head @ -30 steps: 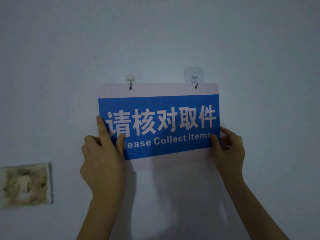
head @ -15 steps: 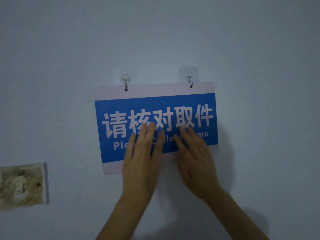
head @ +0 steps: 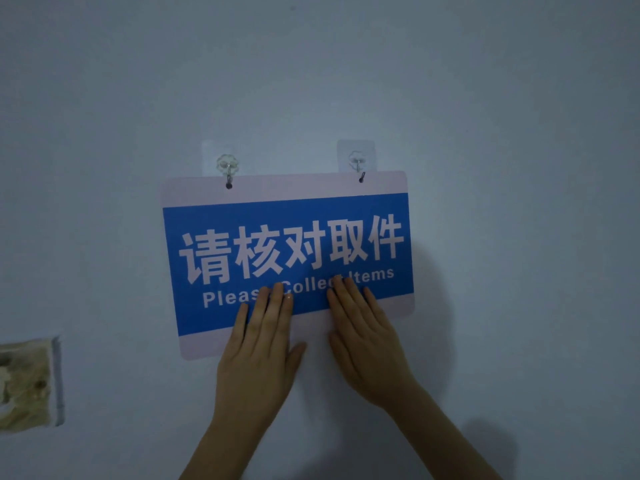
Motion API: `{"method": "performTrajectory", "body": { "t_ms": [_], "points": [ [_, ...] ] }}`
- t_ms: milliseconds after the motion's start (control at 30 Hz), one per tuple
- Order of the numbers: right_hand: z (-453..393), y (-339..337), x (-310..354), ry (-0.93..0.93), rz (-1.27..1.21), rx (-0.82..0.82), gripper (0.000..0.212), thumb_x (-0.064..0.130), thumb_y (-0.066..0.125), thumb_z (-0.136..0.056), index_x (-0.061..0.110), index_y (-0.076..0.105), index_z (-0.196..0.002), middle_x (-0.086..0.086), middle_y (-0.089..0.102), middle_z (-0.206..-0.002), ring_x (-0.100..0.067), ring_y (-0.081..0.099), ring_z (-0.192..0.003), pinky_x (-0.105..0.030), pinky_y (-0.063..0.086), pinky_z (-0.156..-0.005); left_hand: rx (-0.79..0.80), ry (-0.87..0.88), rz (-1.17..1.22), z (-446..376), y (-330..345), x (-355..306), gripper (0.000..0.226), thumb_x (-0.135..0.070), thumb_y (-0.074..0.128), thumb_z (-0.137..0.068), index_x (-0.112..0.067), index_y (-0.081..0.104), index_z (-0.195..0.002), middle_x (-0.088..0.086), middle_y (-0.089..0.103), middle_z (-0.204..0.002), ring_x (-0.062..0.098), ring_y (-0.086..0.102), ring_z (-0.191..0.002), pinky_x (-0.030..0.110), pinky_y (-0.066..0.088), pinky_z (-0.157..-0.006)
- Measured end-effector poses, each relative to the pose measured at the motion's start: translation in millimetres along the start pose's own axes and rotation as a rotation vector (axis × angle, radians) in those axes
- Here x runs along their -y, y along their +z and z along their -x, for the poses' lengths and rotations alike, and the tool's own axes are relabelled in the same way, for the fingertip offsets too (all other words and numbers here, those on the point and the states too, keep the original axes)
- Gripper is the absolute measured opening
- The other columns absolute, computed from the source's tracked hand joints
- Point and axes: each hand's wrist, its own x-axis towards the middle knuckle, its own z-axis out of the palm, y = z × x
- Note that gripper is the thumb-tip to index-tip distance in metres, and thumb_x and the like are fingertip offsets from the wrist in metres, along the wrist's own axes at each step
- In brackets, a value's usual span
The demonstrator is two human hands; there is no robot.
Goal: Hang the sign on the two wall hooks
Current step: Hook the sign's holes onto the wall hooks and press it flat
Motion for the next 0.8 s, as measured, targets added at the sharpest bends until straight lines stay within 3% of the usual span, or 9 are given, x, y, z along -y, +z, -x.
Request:
{"method": "performTrajectory", "body": {
  "t_ms": [167, 267, 333, 500, 667, 733, 800],
  "points": [
    [21.1, -3.8, -33.2, 0.034, 0.064, -0.009, 0.054, 0.028, 0.023, -0.102, 0.003, 0.015, -0.148, -0.009, 0.023, -0.155, -0.016, 0.005, -0.15, -0.036, 0.009, -0.123, -0.04, -0.064, -0.063, 14.6, -5.2, 17.0, 0.063, -0.042, 0.025, -0.099, 0.002, 0.023, -0.144, 0.016, 0.03, -0.151, 0.018, -0.004, -0.15, 0.041, 0.008, -0.121],
    [28.8, -4.3, -48.6, 0.03, 0.075, -0.014, 0.058, 0.029, 0.022, -0.102, 0.01, 0.004, -0.154, -0.004, 0.003, -0.162, -0.017, 0.004, -0.15, -0.035, 0.008, -0.123, -0.07, -0.102, -0.077, 23.2, -9.0, 26.8, 0.064, -0.041, 0.024, -0.099, 0.005, 0.024, -0.144, 0.02, 0.036, -0.149, 0.019, -0.002, -0.15, 0.042, 0.008, -0.121],
    [35.7, -4.8, -57.1, 0.058, 0.077, -0.018, 0.056, 0.028, 0.022, -0.101, 0.012, 0.007, -0.153, 0.001, -0.005, -0.163, -0.016, 0.004, -0.15, -0.036, 0.007, -0.123, -0.089, -0.125, -0.092, 27.7, -11.4, 33.7, 0.064, -0.04, 0.025, -0.099, 0.007, 0.028, -0.142, 0.022, 0.037, -0.148, 0.026, 0.007, -0.15, 0.045, 0.011, -0.12],
    [50.8, -8.0, -70.9, 0.121, 0.098, -0.011, 0.059, 0.028, 0.021, -0.101, 0.013, 0.0, -0.154, 0.002, -0.006, -0.162, -0.017, 0.003, -0.15, -0.038, 0.006, -0.123, -0.109, -0.186, -0.131, 39.4, -18.7, 42.7, 0.063, -0.038, 0.028, -0.099, 0.012, 0.04, -0.136, 0.025, 0.037, -0.145, 0.038, 0.029, -0.137, 0.047, 0.013, -0.119],
    [42.1, -16.4, -52.9, 0.258, 0.035, -0.095, 0.058, 0.03, 0.015, -0.102, 0.014, -0.006, -0.153, 0.003, -0.01, -0.162, -0.017, -0.001, -0.15, -0.038, 0.004, -0.123, -0.106, -0.416, -0.173, 32.9, -32.6, 34.5, 0.07, -0.042, 0.027, -0.097, 0.014, 0.029, -0.141, 0.025, 0.022, -0.15, 0.04, 0.02, -0.14, 0.047, 0.006, -0.119],
    [23.3, -10.5, -23.7, 0.135, 0.005, -0.131, 0.058, 0.029, 0.016, -0.102, 0.013, -0.006, -0.153, 0.002, -0.009, -0.162, -0.017, -0.001, -0.15, -0.038, 0.005, -0.123, -0.128, -0.353, -0.107, 16.5, -30.7, 9.0, 0.069, -0.043, 0.025, -0.098, 0.01, 0.026, -0.142, 0.022, 0.025, -0.148, 0.038, 0.017, -0.143, 0.044, 0.004, -0.119],
    [4.0, -2.0, 5.7, 0.029, -0.03, -0.126, 0.058, 0.029, 0.017, -0.102, 0.014, -0.005, -0.153, 0.0, -0.004, -0.163, -0.016, 0.001, -0.15, -0.037, 0.005, -0.123, -0.119, -0.256, -0.026, 3.6, -22.5, -14.7, 0.064, -0.042, 0.018, -0.1, 0.006, 0.025, -0.142, 0.02, 0.028, -0.15, 0.027, 0.002, -0.15, 0.04, 0.002, -0.12]
  ]
}}
